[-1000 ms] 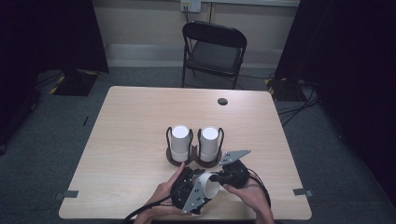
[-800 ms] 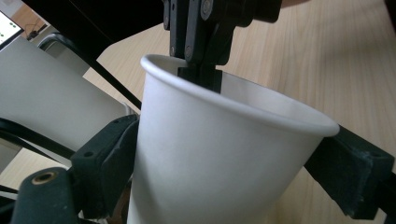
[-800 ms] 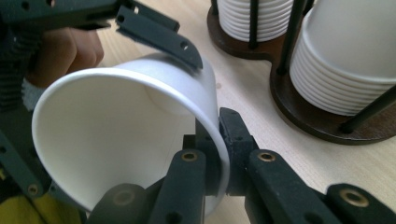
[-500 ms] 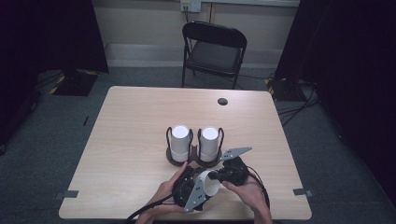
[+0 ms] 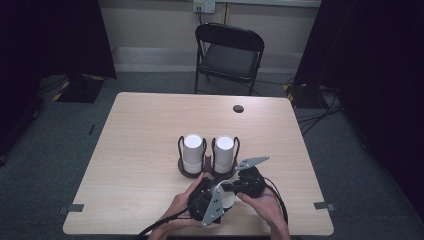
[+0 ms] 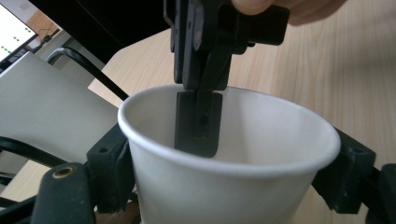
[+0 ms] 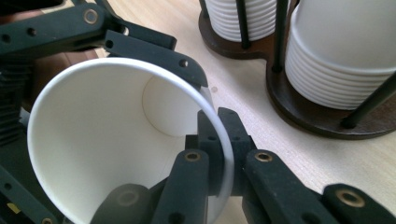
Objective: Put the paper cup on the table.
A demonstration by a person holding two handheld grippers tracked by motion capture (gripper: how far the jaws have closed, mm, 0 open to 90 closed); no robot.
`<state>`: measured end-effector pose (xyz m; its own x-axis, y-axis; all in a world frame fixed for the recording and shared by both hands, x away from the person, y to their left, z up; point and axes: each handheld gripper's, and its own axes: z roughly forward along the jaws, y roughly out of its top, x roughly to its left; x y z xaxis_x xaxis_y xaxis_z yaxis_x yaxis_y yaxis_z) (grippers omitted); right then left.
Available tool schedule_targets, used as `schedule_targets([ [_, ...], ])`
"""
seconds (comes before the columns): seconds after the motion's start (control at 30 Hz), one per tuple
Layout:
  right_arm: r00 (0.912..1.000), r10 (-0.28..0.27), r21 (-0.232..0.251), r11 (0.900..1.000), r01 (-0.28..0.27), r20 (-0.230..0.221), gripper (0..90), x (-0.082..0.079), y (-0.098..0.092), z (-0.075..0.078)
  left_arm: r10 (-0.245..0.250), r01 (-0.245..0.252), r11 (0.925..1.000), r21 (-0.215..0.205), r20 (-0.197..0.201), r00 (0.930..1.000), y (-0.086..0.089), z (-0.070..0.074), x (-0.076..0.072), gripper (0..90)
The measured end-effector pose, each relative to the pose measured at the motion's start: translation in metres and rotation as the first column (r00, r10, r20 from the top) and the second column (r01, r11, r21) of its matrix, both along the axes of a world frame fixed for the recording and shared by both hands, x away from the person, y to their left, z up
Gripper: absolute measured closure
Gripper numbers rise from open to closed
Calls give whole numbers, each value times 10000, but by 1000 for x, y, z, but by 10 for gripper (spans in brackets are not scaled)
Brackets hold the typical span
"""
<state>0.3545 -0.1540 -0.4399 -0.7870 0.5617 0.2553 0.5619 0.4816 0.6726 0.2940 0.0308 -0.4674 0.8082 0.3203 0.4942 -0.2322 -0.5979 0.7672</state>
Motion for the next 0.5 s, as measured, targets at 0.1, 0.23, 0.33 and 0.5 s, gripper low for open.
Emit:
schedule_targets([
  [0.1, 10000, -14, -96, 10000, 14, -23, 888, -1, 1, 0, 59, -60, 9999, -86, -185, 9998, 0, -2, -1, 207],
  [0.23, 9999, -113, -126, 9999, 113, -21, 884, -2, 1, 0, 47, -58, 9995, -310, -354, 9994, 0, -1, 0, 210],
  [0.33, 9998, -183, 41, 9998, 183, -23, 871, -2, 0, 1, -27, 2, 9992, -406, -611, 9981, 3, 1, 2, 221],
  [0.5, 9992, -401, 2, 9992, 401, 46, 811, 0, 0, -2, 92, -163, 9971, -737, -958, 9954, 6, 0, 6, 227],
])
